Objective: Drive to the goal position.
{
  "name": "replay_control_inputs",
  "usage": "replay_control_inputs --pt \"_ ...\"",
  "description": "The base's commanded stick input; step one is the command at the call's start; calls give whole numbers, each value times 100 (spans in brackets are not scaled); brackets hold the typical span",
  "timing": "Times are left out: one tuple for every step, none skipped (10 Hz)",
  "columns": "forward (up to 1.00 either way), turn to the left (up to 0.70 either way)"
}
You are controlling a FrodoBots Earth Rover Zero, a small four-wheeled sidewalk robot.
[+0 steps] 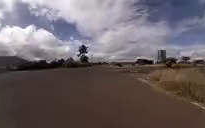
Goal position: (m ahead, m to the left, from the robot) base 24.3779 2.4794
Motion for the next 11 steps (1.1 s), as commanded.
replay_control_inputs --pt "70 0" --pt "70 0" --pt "70 0" --pt "70 0" --pt "70 0" --pt "70 0" --pt "70 0" --pt "70 0" --pt "70 0" --pt "70 0" --pt "70 0"
